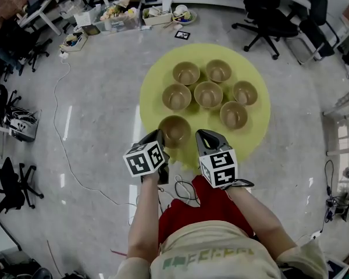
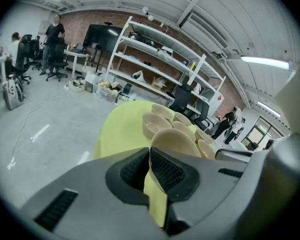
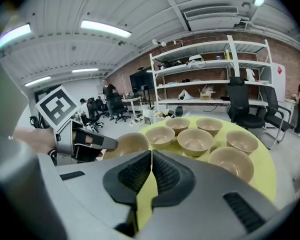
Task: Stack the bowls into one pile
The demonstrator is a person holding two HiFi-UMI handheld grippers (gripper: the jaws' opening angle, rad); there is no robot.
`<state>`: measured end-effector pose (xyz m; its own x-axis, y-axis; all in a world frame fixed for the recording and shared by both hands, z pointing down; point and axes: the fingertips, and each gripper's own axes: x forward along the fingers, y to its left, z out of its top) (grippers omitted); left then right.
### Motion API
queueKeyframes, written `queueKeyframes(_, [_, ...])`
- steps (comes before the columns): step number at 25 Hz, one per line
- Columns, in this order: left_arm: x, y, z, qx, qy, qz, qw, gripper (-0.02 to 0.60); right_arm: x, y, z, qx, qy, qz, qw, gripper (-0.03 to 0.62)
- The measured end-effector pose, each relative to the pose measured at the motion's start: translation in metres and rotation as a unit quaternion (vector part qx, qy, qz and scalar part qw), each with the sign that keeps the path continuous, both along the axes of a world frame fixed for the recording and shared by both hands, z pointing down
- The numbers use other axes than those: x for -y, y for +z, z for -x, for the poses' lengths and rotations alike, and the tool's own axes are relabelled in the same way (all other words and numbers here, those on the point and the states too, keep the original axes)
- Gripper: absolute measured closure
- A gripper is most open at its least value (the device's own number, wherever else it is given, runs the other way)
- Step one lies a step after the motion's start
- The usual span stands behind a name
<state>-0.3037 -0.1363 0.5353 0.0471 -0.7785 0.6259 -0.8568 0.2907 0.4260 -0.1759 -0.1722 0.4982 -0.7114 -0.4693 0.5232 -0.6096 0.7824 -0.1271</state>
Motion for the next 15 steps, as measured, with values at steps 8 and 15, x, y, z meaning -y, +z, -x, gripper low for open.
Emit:
queueKeyframes(8, [0.025, -0.028, -0.019, 0.011, 0.019, -0.030, 0.9993, 0.550, 0.013, -0.020, -0.025, 0.013, 0.028, -0.027, 0.999, 0.557])
queueKeyframes(15, [0.058, -0.044, -0.049, 0.020, 0.050, -0.050, 0.9973, 0.551, 0.033, -0.028, -0.062, 0.016, 0.069, -0.039, 0.997, 0.557])
